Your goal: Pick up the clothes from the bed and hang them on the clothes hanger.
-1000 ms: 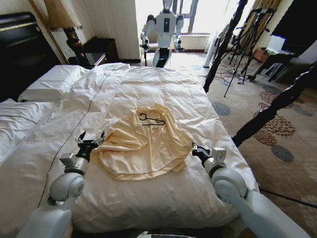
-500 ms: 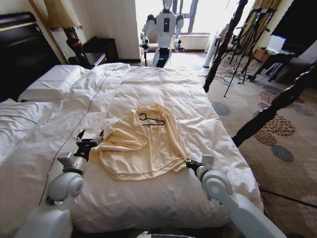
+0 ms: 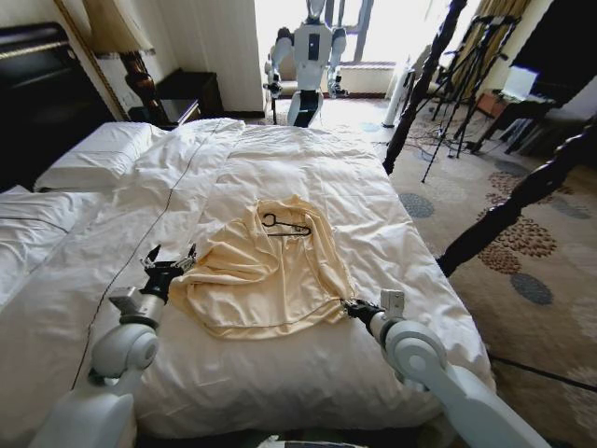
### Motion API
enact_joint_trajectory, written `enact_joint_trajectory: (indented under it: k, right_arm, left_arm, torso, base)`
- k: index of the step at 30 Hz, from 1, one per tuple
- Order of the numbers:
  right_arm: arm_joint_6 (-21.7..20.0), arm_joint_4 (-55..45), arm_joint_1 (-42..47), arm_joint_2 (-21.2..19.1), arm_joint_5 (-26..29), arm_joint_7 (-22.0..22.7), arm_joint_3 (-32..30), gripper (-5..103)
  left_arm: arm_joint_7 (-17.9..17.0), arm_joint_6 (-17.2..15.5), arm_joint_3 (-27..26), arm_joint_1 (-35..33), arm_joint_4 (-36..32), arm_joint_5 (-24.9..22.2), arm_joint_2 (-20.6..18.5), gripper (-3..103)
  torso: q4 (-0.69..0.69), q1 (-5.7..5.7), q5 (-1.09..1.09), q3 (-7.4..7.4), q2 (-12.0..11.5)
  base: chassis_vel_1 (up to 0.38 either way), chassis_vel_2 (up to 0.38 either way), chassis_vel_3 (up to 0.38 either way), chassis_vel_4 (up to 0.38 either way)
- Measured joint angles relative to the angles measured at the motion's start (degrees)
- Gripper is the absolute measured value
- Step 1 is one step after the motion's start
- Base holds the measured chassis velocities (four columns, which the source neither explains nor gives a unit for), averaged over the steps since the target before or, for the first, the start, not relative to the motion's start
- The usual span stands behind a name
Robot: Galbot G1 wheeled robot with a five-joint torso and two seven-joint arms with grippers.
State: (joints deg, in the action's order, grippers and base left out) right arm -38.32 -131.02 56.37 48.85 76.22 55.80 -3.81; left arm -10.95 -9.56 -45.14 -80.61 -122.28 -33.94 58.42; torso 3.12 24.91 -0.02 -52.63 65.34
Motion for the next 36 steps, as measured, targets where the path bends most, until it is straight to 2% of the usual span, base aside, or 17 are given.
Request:
enact_joint_trajectory:
  k: [4, 6, 7, 9, 11, 12, 13, 15, 16, 18, 19, 20, 22, 23, 26, 30, 36]
  right_arm:
    - [-0.31, 0.75, -6.71, -1.75, 1.08, 0.05, 0.03, 78]
    - [-0.62, 4.51, -10.45, -1.85, -0.48, -2.34, 0.44, 89]
    - [-0.62, 4.51, -10.45, -1.85, -0.48, -2.34, 0.44, 89]
    - [0.59, 14.43, -16.90, -0.62, -7.57, -12.76, 1.84, 94]
    - [3.64, 22.14, -21.01, 0.89, -13.04, -20.70, 3.71, 99]
    - [6.96, 29.59, -24.60, 2.46, -16.55, -27.24, 5.74, 99]
    - [6.96, 29.59, -24.60, 2.46, -16.55, -27.24, 5.74, 99]
    - [11.95, 41.61, -30.94, 6.26, -21.24, -39.94, 8.89, 100]
    - [11.95, 41.61, -30.94, 6.26, -21.24, -39.94, 8.89, 100]
    - [15.99, 50.03, -35.15, 9.34, -26.54, -48.09, 10.37, 100]
    - [15.99, 50.03, -35.15, 9.34, -26.54, -48.09, 10.37, 100]
    - [18.11, 53.83, -36.59, 10.62, -29.61, -51.42, 10.41, 100]
    - [20.42, 59.90, -39.13, 12.96, -33.64, -54.13, 10.47, 100]
    - [20.42, 59.90, -39.13, 12.96, -33.64, -54.13, 10.47, 100]
    - [24.03, 73.33, -44.54, 19.52, -37.94, -56.23, 10.25, 100]
    - [25.62, 82.03, -47.77, 24.77, -39.83, -59.71, 9.97, 100]
    - [26.63, 88.85, -49.76, 30.84, -42.20, -61.46, 9.59, 100]
  left_arm:
    - [-0.17, -0.33, -0.04, 0.11, -0.33, -0.21, 0.22, 100]
    - [-0.20, -0.39, -0.04, 0.17, -0.36, -0.22, 0.39, 100]
    - [-0.20, -0.39, -0.04, 0.17, -0.36, -0.22, 0.39, 100]
    - [-0.23, -0.41, 0.04, 0.27, -0.36, -0.21, 0.54, 100]
    - [-0.23, -0.41, 0.26, 0.44, -0.34, -0.16, 0.55, 100]
    - [-0.22, -0.48, 0.70, 0.81, -0.18, -0.15, 0.37, 100]
    - [-0.22, -0.48, 0.70, 0.81, -0.18, -0.15, 0.37, 100]
    - [0.04, -0.57, 1.15, 1.04, 0.14, -0.10, 0.27, 100]
    - [0.04, -0.57, 1.15, 1.04, 0.14, -0.10, 0.27, 100]
    - [0.49, -0.54, 2.15, 1.74, 1.04, -0.02, 0.21, 100]
    - [0.49, -0.54, 2.15, 1.74, 1.04, -0.02, 0.21, 100]
    - [0.84, -0.53, 3.73, 2.95, 2.07, 0.03, -0.24, 100]
    - [1.60, -0.38, 4.99, 3.62, 2.92, 0.16, -0.54, 100]
    - [1.60, -0.38, 4.99, 3.62, 2.92, 0.16, -0.54, 100]
    - [2.14, 0.24, 4.97, 2.96, 3.50, 0.91, 0.24, 100]
    - [2.16, 0.46, 4.92, 2.79, 3.64, 1.44, 0.76, 100]
    - [2.14, 0.47, 4.93, 2.75, 3.64, 1.67, 1.11, 100]
  torso:
    - [0.00, 0.00, -0.02, 0.00, 0.00]
    - [0.01, 0.00, 0.00, 0.00, 0.00]
    - [0.01, 0.00, 0.00, 0.00, 0.00]
    - [-0.01, 0.00, -0.01, 0.00, 0.00]
    - [-0.04, 0.01, 0.01, -0.01, 0.00]
    - [-0.03, 0.01, 0.00, -0.02, -0.01]
    - [-0.03, 0.01, 0.00, -0.02, -0.01]
    - [0.02, 0.01, 0.00, -0.02, 0.00]
    - [0.02, 0.01, 0.00, -0.02, 0.00]
    - [-0.08, 0.01, 0.01, -0.02, 0.00]
    - [-0.08, 0.01, 0.01, -0.02, 0.00]
    - [-0.07, 0.01, -0.03, -0.02, -0.01]
    - [0.07, 0.01, -0.04, -0.02, 0.00]
    - [0.07, 0.01, -0.04, -0.02, 0.00]
    - [0.01, 0.00, 0.00, -0.01, 0.00]
    - [-0.04, 0.01, -0.04, -0.01, 0.00]
    - [-0.01, 0.00, -0.01, 0.00, 0.00]
  base:
    - [0.000, 0.000, 0.000, 0.000]
    - [0.000, 0.000, 0.000, 0.000]
    - [0.000, 0.000, 0.000, 0.000]
    - [0.000, 0.000, 0.000, 0.000]
    - [0.000, 0.000, 0.000, 0.000]
    - [0.000, 0.000, 0.000, 0.000]
    - [0.000, 0.000, 0.000, 0.000]
    - [0.000, 0.000, 0.000, 0.000]
    - [0.000, 0.000, 0.000, 0.000]
    - [0.000, 0.000, 0.000, 0.000]
    - [0.000, 0.000, 0.000, 0.000]
    - [0.000, 0.000, 0.000, 0.000]
    - [0.000, 0.000, 0.000, 0.000]
    - [0.000, 0.000, 0.000, 0.000]
    - [0.000, 0.000, 0.000, 0.000]
    - [0.000, 0.000, 0.000, 0.000]
    - [0.000, 0.000, 0.000, 0.000]
